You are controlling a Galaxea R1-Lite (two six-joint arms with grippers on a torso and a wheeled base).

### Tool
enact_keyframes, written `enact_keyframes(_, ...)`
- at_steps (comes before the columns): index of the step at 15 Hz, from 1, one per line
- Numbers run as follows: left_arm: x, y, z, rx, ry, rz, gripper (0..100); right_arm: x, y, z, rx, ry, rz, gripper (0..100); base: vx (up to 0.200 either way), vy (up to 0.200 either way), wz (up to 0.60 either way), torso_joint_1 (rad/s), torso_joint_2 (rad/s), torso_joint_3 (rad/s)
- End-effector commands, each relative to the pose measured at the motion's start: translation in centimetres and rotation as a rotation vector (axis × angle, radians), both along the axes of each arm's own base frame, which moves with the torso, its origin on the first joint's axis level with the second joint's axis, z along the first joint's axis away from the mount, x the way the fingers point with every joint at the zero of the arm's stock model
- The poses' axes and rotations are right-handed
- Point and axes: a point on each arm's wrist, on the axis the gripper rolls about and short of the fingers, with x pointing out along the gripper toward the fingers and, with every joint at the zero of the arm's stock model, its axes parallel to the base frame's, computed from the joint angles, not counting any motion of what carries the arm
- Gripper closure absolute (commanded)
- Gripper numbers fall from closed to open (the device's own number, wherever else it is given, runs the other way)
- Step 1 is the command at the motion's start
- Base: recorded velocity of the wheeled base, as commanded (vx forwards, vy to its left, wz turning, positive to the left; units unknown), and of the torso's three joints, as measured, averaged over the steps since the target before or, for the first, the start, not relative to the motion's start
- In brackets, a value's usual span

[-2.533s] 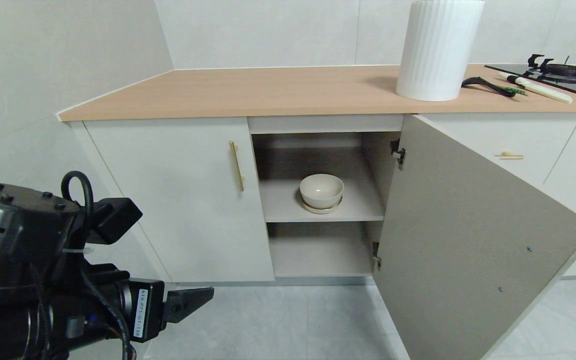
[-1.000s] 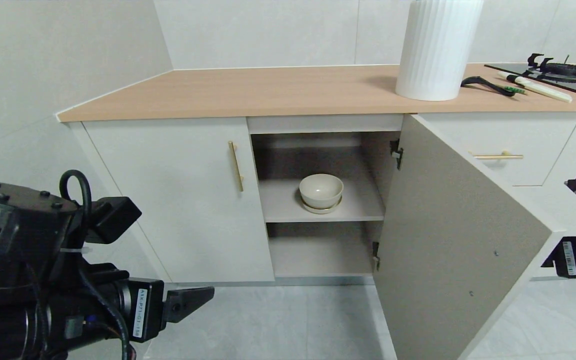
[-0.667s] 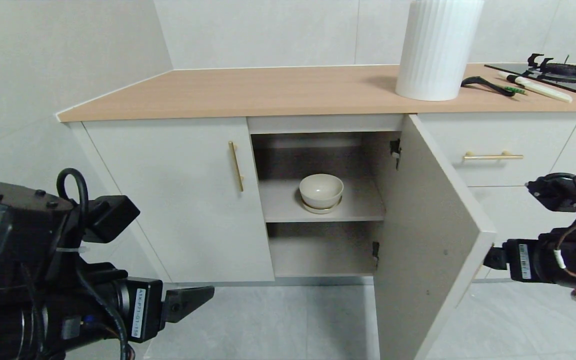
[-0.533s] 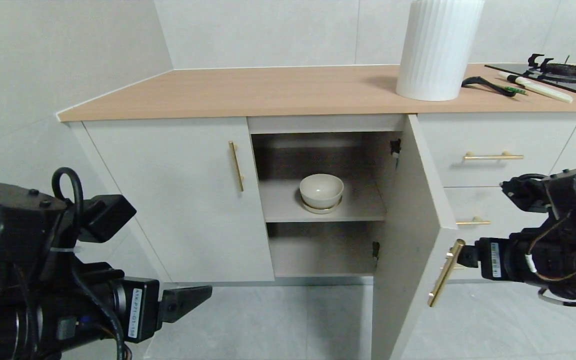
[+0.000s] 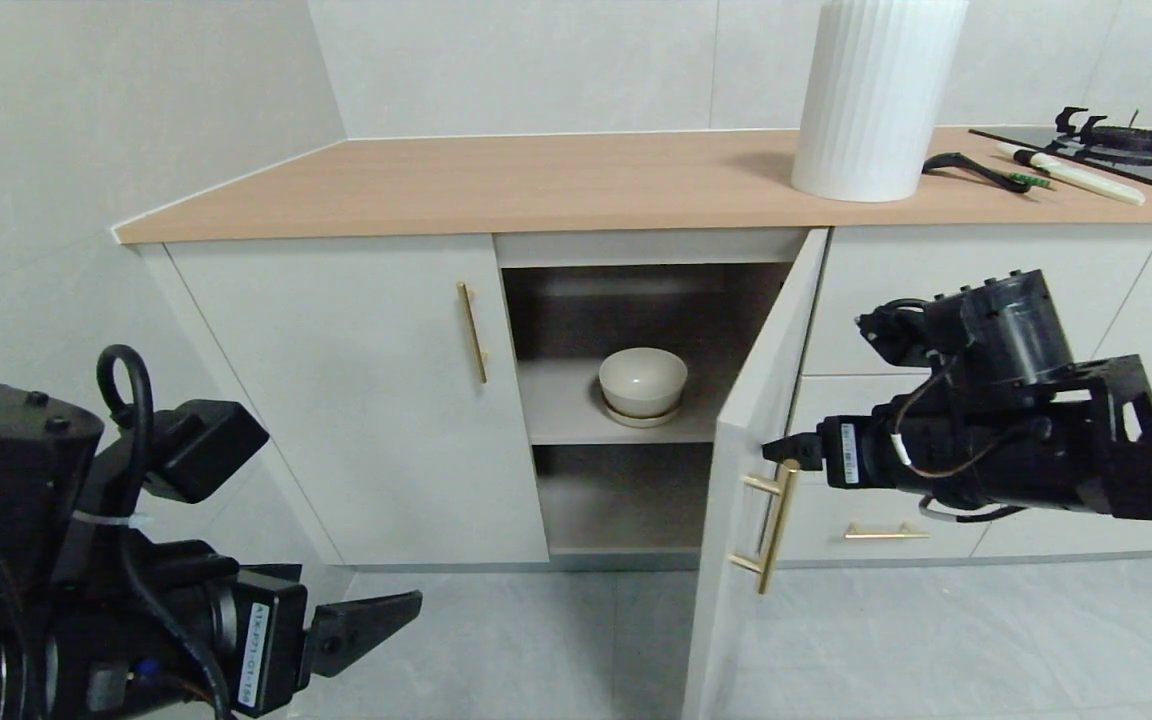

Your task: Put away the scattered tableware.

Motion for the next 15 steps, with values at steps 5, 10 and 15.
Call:
enact_keyframes(5,0.1,0.0,-0.1,-0.001,-0.003,0.004,0,3.2,1.9,-3.3,0.003,0.026,0.008,0,0.000,0.000,0.00,0.000,0.00,0.000)
enact_keyframes(10,0.7,0.2,-0.4,0.008,0.006,0.036,0,5.0,3.1,-4.5,0.128,-0.016,-0.046,0,0.080,0.000,0.00,0.001,0.00,0.001)
enact_keyframes(15,1.1,0.0,-0.7,0.021,0.021,0.046,0,5.7,3.6,-5.1,0.153,-0.051,-0.048,0,0.120,0.000,0.00,0.001,0.00,0.000)
